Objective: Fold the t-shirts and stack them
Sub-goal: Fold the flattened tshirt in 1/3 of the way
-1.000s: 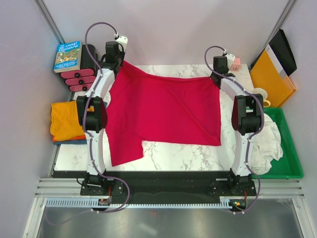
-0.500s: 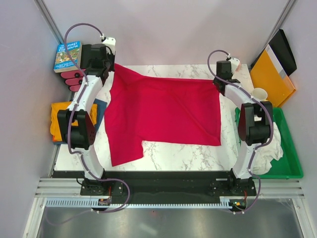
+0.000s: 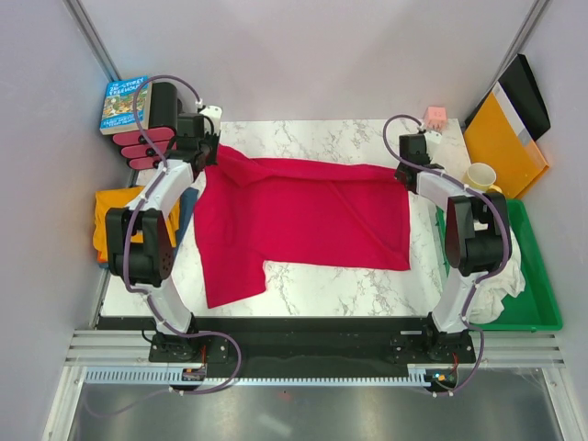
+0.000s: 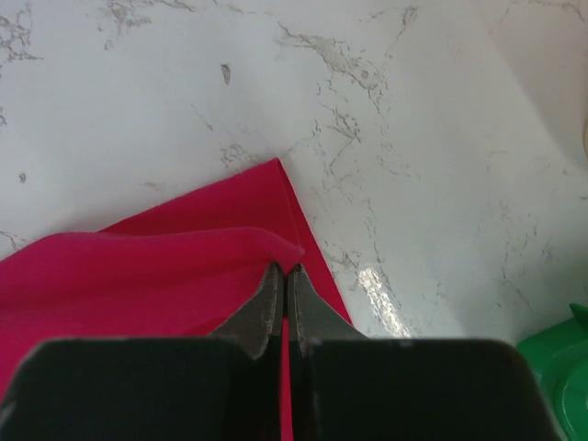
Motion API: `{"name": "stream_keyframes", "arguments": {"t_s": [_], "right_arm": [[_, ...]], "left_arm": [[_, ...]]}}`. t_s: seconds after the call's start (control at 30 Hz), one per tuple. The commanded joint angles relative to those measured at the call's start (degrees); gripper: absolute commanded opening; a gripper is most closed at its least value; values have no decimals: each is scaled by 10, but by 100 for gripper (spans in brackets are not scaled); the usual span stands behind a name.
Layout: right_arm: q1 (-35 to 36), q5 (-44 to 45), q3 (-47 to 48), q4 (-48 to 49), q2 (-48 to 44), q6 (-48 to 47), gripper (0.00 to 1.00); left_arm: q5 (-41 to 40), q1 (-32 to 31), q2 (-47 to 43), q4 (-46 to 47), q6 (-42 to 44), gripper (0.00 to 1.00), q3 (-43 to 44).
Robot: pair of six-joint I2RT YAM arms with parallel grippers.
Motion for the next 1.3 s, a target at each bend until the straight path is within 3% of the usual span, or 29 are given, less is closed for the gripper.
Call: {"name": "stream_keyframes", "arguments": {"t_s": [0.0,0.2,0.57,0.93,1.27], "right_arm": [[1,19,-17,20,-19,17,0],[3,17,-36,20,-9,30,0],[60,15,-47,17,-72,36,0],[70,35,-119,16,-54,68,0],[69,55,-109,-40,-24,94,0]], "left_arm": [[-2,6,-45,38,-4,2,-27],[-12,15,-29,48,-5,2,-33],[-4,37,-12,25,-8,2,43],[9,37,7,21,3,2,24],[24,37,15,-5,12,2,3]]}}
